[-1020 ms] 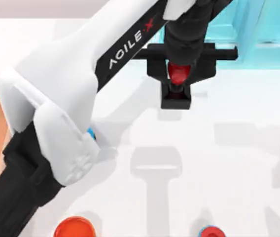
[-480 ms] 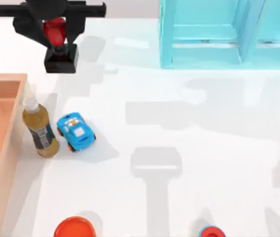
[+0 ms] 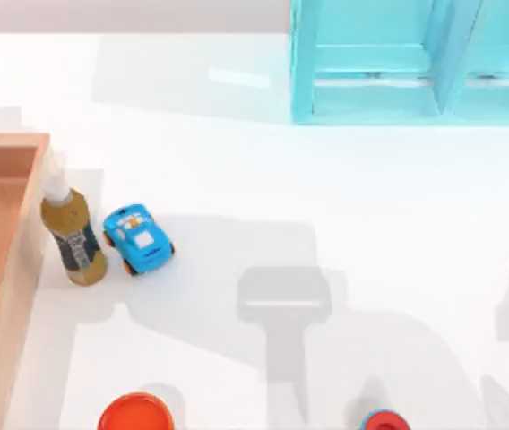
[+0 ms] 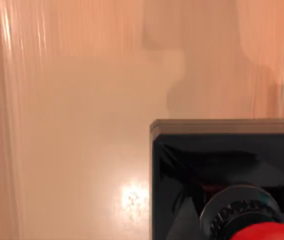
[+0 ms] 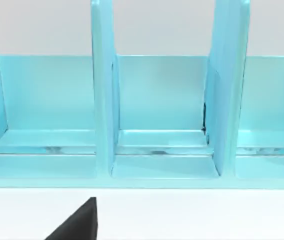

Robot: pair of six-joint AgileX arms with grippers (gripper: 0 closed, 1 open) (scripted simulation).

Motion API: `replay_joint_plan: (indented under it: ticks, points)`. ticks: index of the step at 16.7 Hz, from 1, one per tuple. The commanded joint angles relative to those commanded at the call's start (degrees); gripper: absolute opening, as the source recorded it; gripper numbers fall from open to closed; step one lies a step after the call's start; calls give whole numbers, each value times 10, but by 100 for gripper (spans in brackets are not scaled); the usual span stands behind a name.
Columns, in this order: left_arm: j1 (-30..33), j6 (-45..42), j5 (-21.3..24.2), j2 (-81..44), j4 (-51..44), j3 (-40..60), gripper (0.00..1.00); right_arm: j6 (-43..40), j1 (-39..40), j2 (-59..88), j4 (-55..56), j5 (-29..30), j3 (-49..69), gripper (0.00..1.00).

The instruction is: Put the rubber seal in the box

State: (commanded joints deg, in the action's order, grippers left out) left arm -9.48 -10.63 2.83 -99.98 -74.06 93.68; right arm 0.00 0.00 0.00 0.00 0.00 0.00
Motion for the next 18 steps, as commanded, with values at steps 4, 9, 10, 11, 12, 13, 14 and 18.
replay_joint_plan:
  ticks: [4,9,10,11,12,13,14,18]
  points:
    - [-81,-78,15,74,32,-97,0,0,0,0,0,0,0,100]
    - [-92,-89,17,84,36,-110,0,0,0,0,0,0,0,100]
    - [-90,-89,16,81,34,-109,0,0,0,0,0,0,0,100]
    - [-89,-89,16,81,36,-111,0,0,0,0,0,0,0,100]
    - [-89,-89,16,80,44,-119,0,0,0,0,0,0,0,100]
    - [-89,-88,16,78,56,-131,0,0,0,0,0,0,0,100]
    - [-89,-88,16,76,73,-144,0,0,0,0,0,0,0,100]
    - [-88,-86,16,67,154,-205,0,0,0,0,0,0,0,100]
